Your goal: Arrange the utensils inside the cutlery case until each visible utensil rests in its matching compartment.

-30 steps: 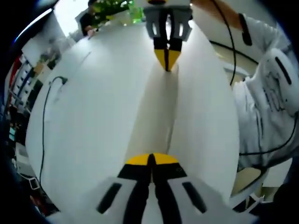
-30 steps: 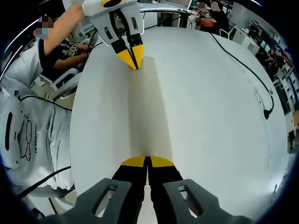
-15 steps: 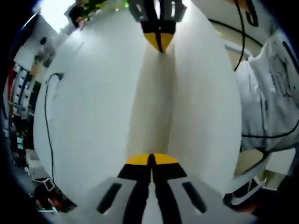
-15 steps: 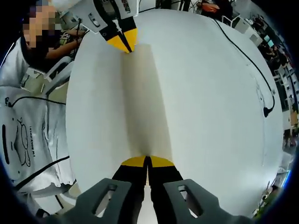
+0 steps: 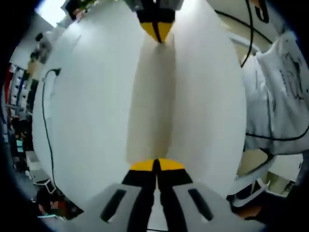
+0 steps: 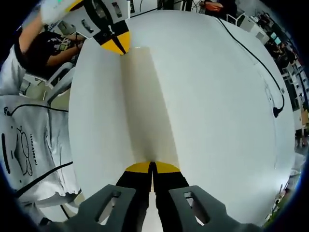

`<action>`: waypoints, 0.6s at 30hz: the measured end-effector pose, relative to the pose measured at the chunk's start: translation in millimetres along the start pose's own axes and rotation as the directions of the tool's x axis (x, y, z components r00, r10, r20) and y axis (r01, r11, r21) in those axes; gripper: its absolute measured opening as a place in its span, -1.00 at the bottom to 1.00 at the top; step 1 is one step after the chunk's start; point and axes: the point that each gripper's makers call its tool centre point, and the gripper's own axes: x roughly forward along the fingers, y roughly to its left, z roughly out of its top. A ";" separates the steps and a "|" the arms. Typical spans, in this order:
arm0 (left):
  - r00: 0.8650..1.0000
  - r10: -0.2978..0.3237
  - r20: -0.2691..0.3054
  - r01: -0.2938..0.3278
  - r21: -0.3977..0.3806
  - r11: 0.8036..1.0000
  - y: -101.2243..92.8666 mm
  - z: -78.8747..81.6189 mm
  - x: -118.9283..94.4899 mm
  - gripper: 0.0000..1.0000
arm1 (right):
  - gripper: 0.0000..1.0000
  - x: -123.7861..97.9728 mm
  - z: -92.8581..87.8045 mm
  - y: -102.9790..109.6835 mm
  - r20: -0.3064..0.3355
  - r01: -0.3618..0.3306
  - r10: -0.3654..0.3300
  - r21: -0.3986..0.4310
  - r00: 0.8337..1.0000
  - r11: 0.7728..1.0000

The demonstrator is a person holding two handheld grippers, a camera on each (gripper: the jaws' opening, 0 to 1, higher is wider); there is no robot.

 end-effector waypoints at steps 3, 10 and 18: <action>0.999 -0.021 0.041 0.022 -0.017 1.000 -0.4 -1.6 -0.1 -1.00 | -1.00 0.7 0.4 1.1 -0.002 -0.015 0.015 0.007 1.000 1.000; 0.984 0.083 -0.159 -0.080 0.024 0.996 -2.8 -0.1 2.9 -1.00 | -1.00 1.0 0.7 0.6 0.009 -0.024 0.023 0.044 1.000 0.999; 0.905 0.203 -0.375 -0.104 0.266 0.958 19.8 -2.5 8.7 -1.00 | -1.00 1.2 -1.1 -0.5 0.073 -0.007 0.001 0.080 0.997 0.997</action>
